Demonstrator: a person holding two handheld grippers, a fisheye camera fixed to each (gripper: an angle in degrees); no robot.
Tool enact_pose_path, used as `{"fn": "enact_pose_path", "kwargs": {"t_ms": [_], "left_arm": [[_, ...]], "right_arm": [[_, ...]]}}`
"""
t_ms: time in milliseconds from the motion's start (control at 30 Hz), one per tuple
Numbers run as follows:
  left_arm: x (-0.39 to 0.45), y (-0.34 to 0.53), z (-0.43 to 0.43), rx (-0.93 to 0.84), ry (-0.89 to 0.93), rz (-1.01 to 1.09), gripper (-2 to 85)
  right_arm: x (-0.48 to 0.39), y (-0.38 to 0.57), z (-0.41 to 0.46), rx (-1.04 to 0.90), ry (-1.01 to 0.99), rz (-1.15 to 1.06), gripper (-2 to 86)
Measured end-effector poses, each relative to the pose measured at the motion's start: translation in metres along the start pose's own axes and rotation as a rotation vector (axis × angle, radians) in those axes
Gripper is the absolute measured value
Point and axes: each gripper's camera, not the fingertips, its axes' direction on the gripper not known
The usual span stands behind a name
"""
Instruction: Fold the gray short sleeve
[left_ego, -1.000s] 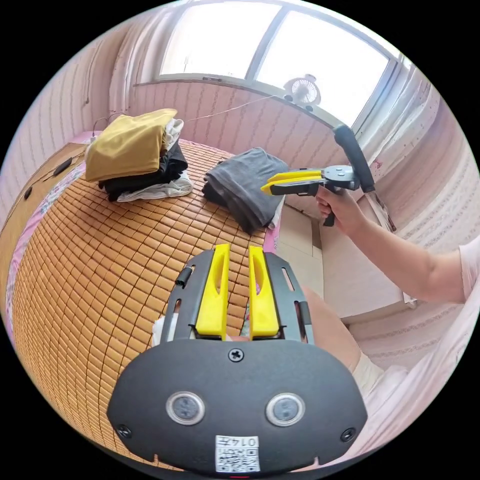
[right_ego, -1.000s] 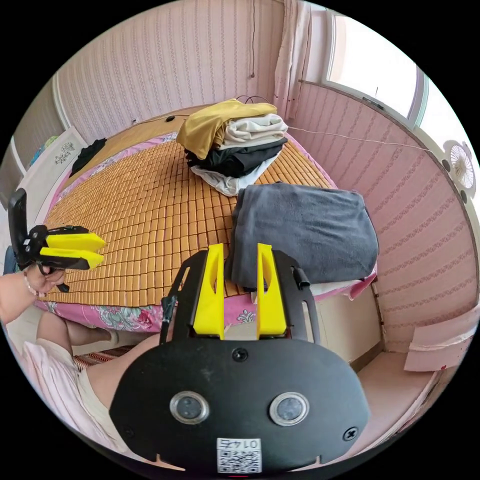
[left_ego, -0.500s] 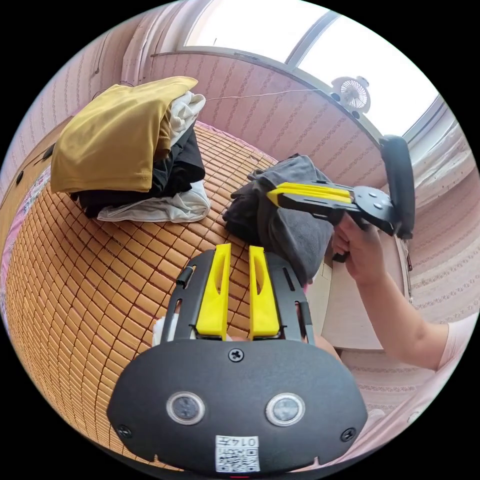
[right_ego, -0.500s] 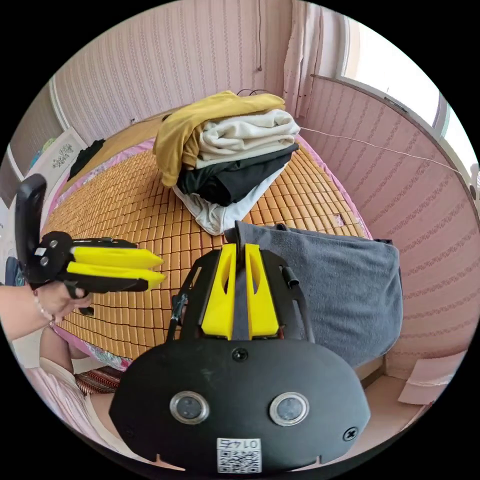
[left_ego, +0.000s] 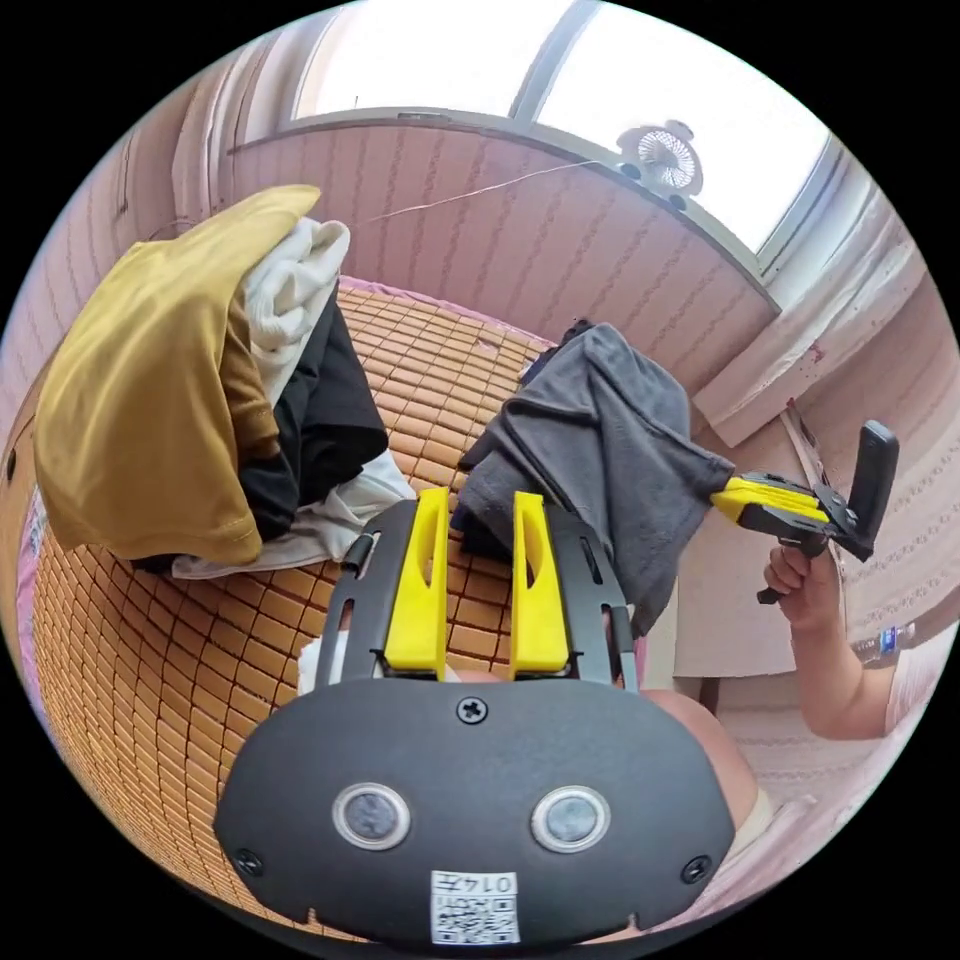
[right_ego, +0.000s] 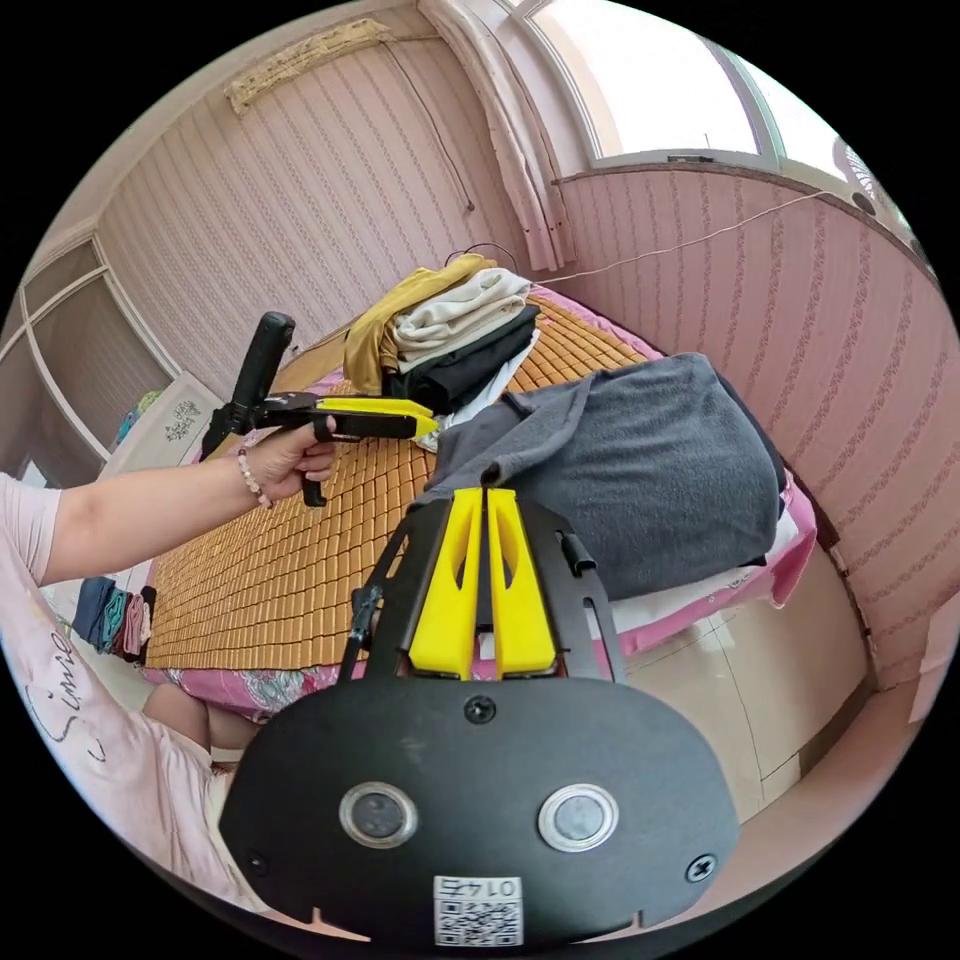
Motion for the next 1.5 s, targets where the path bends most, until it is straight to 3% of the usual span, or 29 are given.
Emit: {"fn": "enact_pose_path", "kwargs": {"t_ms": [167,367,500,800,1100,1267,1500], "left_arm": [[-0.014,-0.018,0.021,-0.046,0.215,-0.086,10.4],[0.010,-0.019,0.005,-0.083,0.229,-0.066,3.7],[0.040,-0.012,-0.028,-0.032,0.167,0.009,2.8],[0.126,0.027,-0.153,0.126,0.111,0.100,0.2],[0.170,0.149,-0.388,0.428,0.003,-0.054,0.0],[0.181,0.283,-0.555,0.637,-0.168,-0.258,-0.2],[0.258,0.436,-0.743,0.924,-0.386,-0.308,-0.4]], "right_arm": [[0.019,0.035,-0.050,0.045,0.013,0.111,2.6],[0.033,0.043,-0.066,0.038,-0.023,0.208,12.5],[0.038,0.044,-0.064,-0.050,0.100,0.296,3.6],[0.007,0.087,-0.207,0.134,-0.046,0.231,0.0],[-0.094,0.080,-0.379,0.467,-0.246,-0.034,-0.3],[-0.159,0.071,-0.403,0.502,-0.407,-0.093,-0.4],[-0.295,0.065,-0.427,0.521,-0.609,-0.244,-0.4]]}}
